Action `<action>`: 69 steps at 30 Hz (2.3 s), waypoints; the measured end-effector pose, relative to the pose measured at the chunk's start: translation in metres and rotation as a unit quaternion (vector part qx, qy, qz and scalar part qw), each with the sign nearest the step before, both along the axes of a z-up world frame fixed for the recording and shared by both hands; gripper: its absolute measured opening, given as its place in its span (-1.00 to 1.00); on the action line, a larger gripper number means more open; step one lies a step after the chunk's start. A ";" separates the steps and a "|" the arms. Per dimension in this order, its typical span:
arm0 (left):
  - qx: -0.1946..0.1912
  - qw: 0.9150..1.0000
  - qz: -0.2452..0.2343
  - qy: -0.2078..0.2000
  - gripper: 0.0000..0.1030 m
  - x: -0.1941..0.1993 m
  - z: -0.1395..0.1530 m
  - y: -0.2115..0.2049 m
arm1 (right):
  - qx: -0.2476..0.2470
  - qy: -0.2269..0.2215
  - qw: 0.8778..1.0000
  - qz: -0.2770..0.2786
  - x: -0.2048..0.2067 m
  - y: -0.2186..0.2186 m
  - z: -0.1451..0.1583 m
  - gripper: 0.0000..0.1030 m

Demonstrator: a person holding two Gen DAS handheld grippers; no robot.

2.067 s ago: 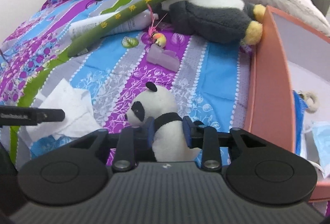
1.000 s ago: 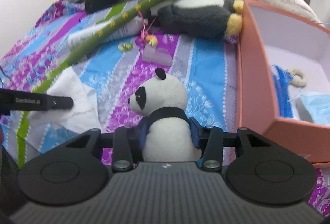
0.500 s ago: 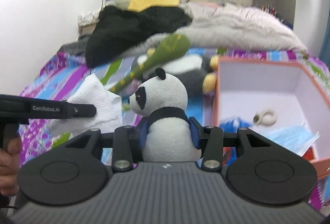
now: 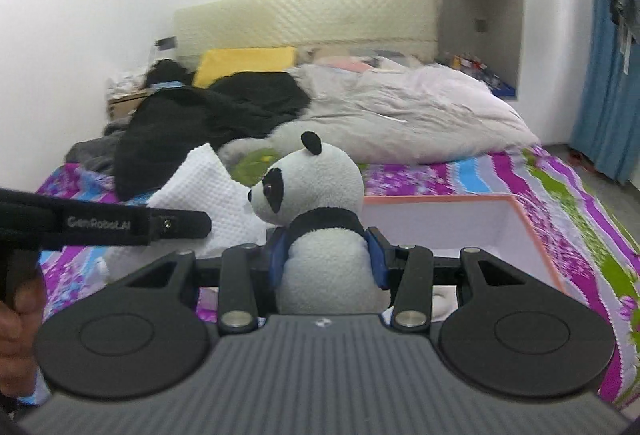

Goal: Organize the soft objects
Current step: 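Carry the tissue and panda plush over the orange box with both grippers, then open both grippers to drop the tissue and panda plush into the box, then move both grippers back from the box toward the toy bird and cup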

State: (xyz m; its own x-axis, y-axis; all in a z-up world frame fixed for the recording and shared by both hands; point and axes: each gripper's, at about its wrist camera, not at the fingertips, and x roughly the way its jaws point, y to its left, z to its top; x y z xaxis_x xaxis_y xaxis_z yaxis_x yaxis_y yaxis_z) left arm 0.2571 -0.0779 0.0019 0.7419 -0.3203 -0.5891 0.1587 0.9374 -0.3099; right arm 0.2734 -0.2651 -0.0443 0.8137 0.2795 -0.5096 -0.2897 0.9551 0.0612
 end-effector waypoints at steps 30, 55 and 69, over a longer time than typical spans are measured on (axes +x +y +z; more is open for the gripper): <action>0.095 0.975 -0.115 0.164 0.05 0.116 -0.106 -0.126 | -0.035 0.178 0.975 -0.128 0.070 -0.109 -0.108 0.10; 0.057 0.997 -0.048 0.012 0.05 0.008 -0.029 -0.053 | 0.019 0.036 0.996 -0.079 -0.008 -0.067 -0.035 0.10; 0.061 0.998 0.034 0.008 0.05 -0.059 -0.023 0.016 | 0.050 0.003 0.999 -0.019 -0.045 -0.027 -0.027 0.10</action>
